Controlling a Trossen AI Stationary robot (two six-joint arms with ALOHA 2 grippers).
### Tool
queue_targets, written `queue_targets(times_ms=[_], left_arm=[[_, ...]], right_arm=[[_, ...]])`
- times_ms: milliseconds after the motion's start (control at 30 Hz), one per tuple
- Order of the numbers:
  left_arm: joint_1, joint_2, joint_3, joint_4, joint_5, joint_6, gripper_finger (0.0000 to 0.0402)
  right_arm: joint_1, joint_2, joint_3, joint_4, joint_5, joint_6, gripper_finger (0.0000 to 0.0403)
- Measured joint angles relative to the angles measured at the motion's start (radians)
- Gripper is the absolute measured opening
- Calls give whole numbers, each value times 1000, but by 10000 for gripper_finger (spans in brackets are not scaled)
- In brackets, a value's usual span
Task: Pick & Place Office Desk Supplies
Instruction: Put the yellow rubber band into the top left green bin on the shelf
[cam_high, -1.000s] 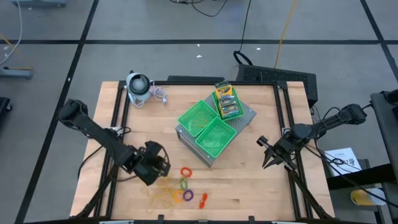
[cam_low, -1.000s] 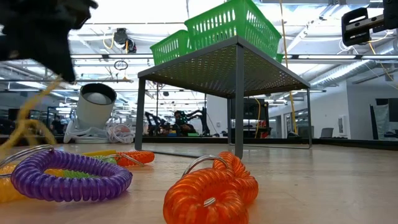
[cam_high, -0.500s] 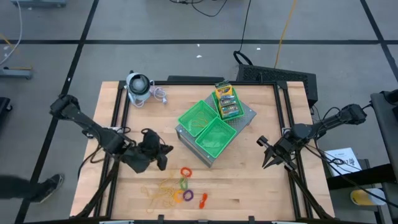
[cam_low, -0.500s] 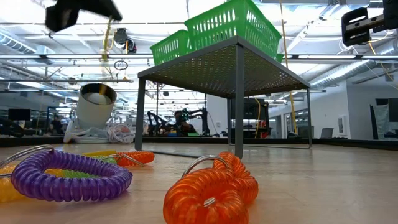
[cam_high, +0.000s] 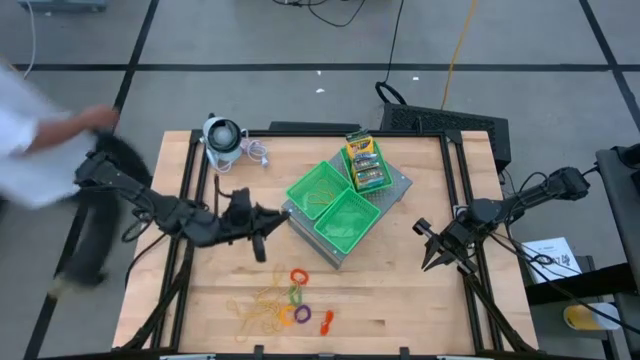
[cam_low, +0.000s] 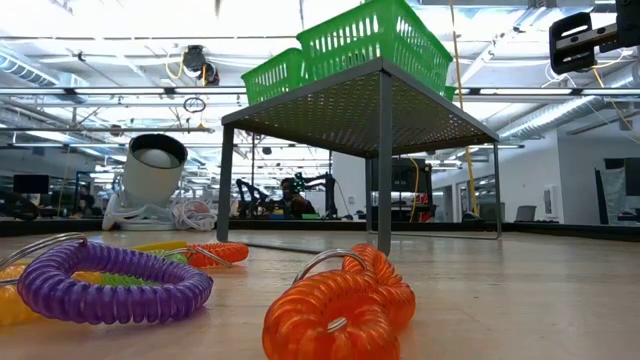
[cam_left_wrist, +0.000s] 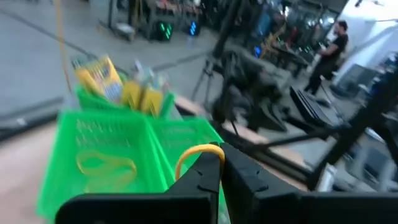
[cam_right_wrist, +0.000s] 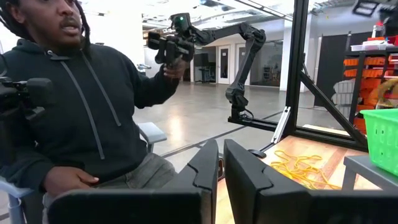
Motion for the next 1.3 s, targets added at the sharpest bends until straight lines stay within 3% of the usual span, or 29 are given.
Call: queue_targets(times_ms=[133, 300, 567, 733, 1300], left_arm=[[74, 0, 0, 95, 26, 119, 4], [180, 4, 0, 204, 130, 209, 13], [320, 26, 0, 224, 232, 203, 12], [359, 80, 0, 224, 275, 199, 5], [406, 237, 0, 252, 273, 119, 26]], right_arm=[[0, 0, 0, 0, 0, 0, 20], [0, 0, 0, 0, 0, 0, 20], [0, 0, 0, 0, 0, 0, 20], [0, 0, 0, 0, 0, 0, 20], [0, 0, 0, 0, 0, 0, 20]])
